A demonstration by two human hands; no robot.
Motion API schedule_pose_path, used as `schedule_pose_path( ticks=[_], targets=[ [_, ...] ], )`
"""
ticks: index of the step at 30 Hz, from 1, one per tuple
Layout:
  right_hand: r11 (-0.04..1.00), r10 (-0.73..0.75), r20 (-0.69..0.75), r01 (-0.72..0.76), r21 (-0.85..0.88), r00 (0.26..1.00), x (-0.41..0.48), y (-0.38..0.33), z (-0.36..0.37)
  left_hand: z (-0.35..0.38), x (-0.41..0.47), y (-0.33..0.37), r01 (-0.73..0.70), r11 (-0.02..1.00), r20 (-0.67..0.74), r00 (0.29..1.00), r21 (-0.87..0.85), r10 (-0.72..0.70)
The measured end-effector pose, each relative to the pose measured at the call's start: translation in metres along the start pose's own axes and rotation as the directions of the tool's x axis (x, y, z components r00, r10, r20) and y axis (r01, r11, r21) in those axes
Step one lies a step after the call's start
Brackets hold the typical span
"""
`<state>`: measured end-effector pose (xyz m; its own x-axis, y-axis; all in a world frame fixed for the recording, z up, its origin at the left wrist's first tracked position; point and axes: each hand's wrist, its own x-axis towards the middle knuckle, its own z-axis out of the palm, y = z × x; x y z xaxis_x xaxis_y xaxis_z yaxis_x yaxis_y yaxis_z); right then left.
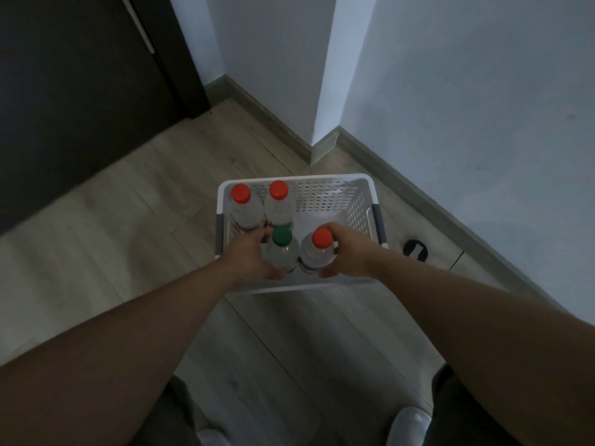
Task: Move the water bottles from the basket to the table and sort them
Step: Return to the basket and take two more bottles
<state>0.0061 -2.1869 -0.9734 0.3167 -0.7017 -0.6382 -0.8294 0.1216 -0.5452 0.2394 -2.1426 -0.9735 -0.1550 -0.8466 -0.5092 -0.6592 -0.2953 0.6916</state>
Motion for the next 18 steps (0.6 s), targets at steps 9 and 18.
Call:
schedule_pose_path(
  ticks=[9,18],
  targets=[
    [0.997,-0.060,-0.077,0.065,0.052,0.995,0.005,0.003,0.007,0.009,-0.002,0.004,0.056,0.997,-0.077,0.995,-0.060,-0.060],
    [0.930,-0.237,-0.070,0.247,0.273,0.969,-0.031,-0.031,-0.057,-0.042,-0.032,0.045,-0.079,0.946,-0.146,0.989,-0.314,0.034]
  ],
)
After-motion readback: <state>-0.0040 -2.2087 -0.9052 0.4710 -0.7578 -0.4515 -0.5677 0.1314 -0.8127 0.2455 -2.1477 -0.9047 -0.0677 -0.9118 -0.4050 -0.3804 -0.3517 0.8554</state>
